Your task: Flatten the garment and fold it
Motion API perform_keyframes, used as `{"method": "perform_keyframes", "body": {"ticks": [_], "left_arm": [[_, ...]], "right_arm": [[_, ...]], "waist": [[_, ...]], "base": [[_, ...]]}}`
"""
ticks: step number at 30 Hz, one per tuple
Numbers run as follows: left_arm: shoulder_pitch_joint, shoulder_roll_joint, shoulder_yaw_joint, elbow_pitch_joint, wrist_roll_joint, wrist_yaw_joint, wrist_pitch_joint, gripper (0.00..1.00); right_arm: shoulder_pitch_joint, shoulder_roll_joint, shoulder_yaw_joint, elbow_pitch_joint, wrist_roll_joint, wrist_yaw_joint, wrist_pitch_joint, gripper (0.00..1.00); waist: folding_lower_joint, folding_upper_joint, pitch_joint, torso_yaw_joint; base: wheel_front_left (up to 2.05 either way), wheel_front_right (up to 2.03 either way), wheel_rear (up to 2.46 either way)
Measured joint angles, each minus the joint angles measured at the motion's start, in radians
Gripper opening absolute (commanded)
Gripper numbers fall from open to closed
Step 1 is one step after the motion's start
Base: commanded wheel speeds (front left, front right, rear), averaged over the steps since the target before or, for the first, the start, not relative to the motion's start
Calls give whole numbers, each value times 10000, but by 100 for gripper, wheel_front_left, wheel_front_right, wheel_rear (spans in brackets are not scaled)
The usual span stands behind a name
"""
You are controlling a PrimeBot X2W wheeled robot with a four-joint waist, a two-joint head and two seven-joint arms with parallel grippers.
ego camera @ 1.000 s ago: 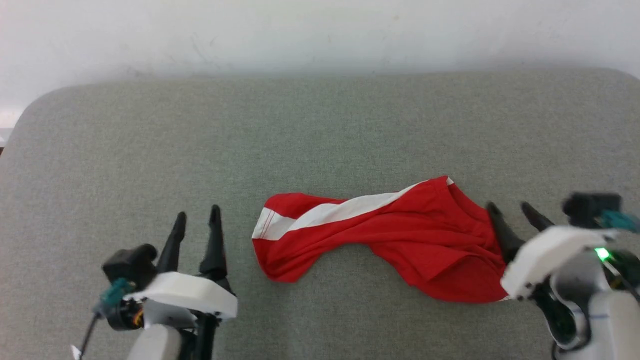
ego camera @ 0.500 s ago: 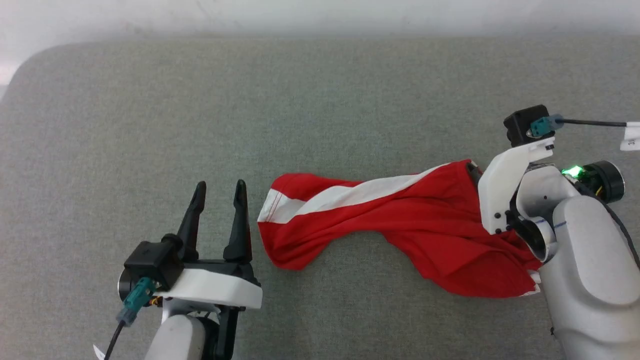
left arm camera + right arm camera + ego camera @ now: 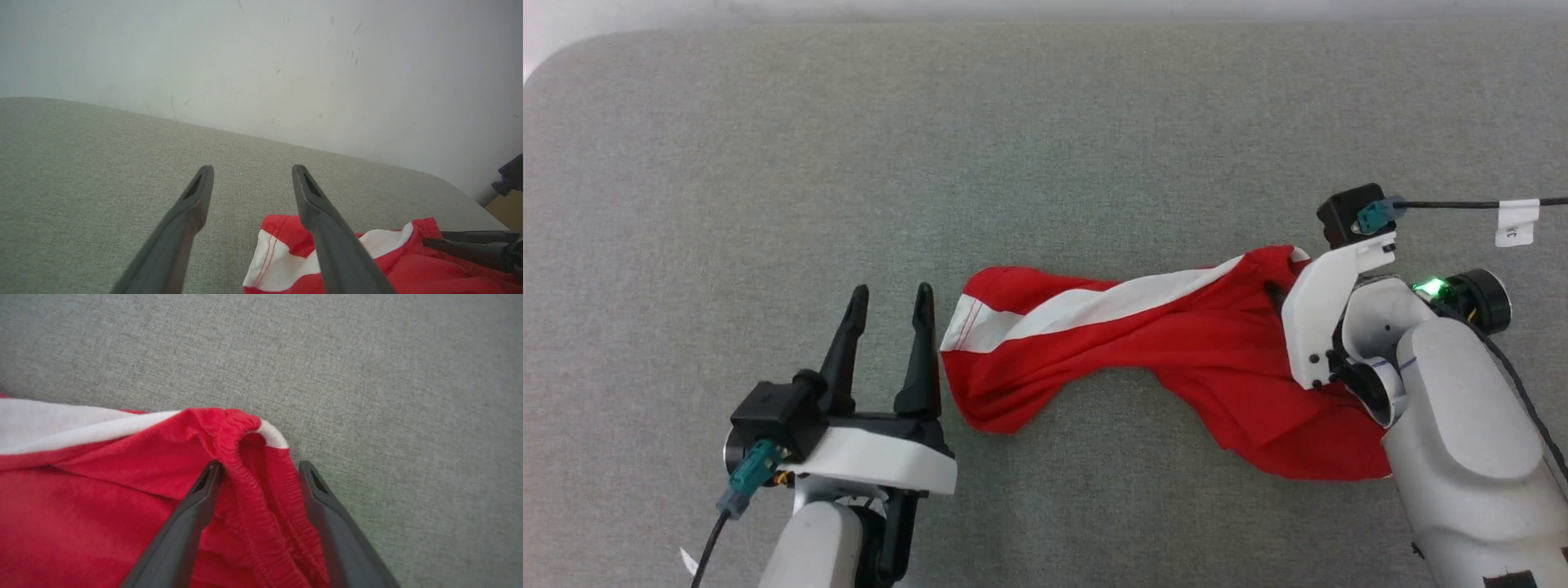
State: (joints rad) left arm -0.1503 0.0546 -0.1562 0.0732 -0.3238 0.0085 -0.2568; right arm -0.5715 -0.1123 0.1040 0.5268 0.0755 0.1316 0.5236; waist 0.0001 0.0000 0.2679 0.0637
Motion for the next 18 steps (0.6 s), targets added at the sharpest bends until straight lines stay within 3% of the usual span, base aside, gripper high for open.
{"method": "perform_keyframes", "body": {"ticks": [1,2,11,18], "left_arm": [[-32,-6,-23,6,-25,2,0,100],[-47,-13,-44,15,-42,2,0,100],[-89,-25,-38,196,-199,10,0,100],[-46,-23,-167,1141,-570,52,198,100]], "right_arm": [[-53,-19,33,81,63,0,-17,27],[-96,-48,88,144,130,0,-69,0],[-243,-245,349,249,844,0,-991,0],[210,-353,284,-633,1315,0,-1574,0]], "waist": [[-1,0,23,-7],[0,0,45,-14],[0,0,-62,-76],[-2,0,-508,-131]], "base": [[0,0,0],[0,0,0],[0,0,0],[0,0,0]]}}
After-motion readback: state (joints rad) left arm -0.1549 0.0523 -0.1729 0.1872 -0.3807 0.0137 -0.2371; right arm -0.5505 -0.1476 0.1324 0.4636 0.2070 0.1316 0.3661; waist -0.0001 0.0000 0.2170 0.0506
